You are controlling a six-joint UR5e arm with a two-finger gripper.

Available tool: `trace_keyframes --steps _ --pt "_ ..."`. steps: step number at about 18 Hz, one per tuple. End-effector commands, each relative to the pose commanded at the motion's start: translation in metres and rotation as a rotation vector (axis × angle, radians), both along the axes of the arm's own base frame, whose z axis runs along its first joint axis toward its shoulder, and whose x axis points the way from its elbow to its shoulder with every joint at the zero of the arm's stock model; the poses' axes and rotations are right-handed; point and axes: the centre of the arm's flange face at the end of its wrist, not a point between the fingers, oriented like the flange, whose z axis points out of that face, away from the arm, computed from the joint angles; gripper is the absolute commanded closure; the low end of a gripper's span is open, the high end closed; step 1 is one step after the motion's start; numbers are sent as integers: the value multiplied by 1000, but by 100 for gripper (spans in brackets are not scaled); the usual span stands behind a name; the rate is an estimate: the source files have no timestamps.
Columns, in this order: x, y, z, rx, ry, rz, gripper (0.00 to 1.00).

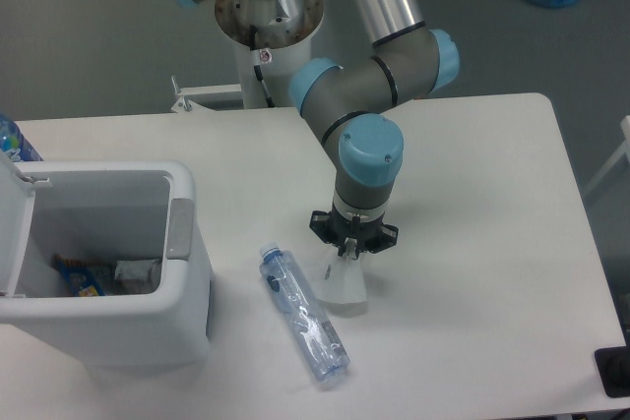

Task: Place the trash in the trash can
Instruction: 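Lower the gripper onto the clear plastic bag and close on it, then lift the plastic bag and carry it over the white trash bin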

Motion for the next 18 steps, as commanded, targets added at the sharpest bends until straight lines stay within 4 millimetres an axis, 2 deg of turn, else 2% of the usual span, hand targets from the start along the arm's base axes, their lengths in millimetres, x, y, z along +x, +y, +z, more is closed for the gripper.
trace_keyframes --steps 1,2,4,9,12,16,18 --pt "-3 -4 1 1 2 -5 99" --pt "-3 -8 12 12 18 -17 99" --pt "-5 -19 57 59 82 -63 99" --pt "-17 -44 145 181 185 -50 99" --pt "-29 -48 188 362 164 -9 98" --pt "-29 -46 237 527 124 131 98" --pt "-23 -39 254 587 86 187 98"
